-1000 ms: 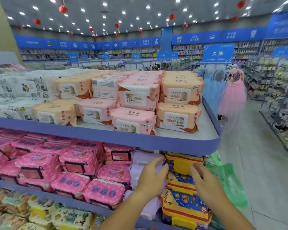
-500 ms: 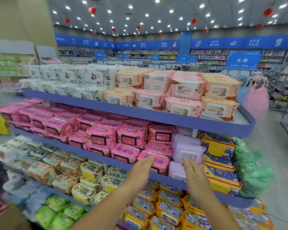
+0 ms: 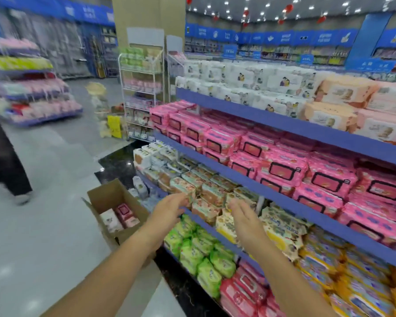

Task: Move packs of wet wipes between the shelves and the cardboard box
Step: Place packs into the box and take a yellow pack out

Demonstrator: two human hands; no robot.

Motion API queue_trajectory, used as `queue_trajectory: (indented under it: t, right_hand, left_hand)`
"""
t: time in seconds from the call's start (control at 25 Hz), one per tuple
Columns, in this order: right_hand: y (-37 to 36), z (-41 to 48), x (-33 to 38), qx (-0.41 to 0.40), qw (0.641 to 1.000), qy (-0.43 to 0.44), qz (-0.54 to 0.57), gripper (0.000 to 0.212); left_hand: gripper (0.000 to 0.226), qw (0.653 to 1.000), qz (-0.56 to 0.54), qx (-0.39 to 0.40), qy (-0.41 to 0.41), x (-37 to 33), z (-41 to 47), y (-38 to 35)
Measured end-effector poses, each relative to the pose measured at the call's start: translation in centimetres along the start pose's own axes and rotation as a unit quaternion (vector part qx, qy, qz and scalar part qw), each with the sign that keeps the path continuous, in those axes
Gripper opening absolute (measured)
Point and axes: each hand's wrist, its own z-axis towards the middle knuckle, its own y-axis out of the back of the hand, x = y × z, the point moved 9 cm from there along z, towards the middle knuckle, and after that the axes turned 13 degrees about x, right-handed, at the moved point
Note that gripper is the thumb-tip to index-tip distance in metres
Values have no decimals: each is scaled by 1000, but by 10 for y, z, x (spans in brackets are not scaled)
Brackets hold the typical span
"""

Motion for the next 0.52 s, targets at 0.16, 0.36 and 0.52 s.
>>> queue_trajectory:
  t: [0.16,0.36,0.52]
  right_hand:
    - [-156,90,57,60,998,-6,-5,54]
    - [-292,203,96,121,992,-13,-25,56]
    - [-374,325,84,145,989,-25,-16,58]
  left_hand:
    - [19,996,-6,-82,15,33,-7,189]
    - [18,994,24,-98,49,45,25,346]
    - [28,988,65,-108,84,78,102,446]
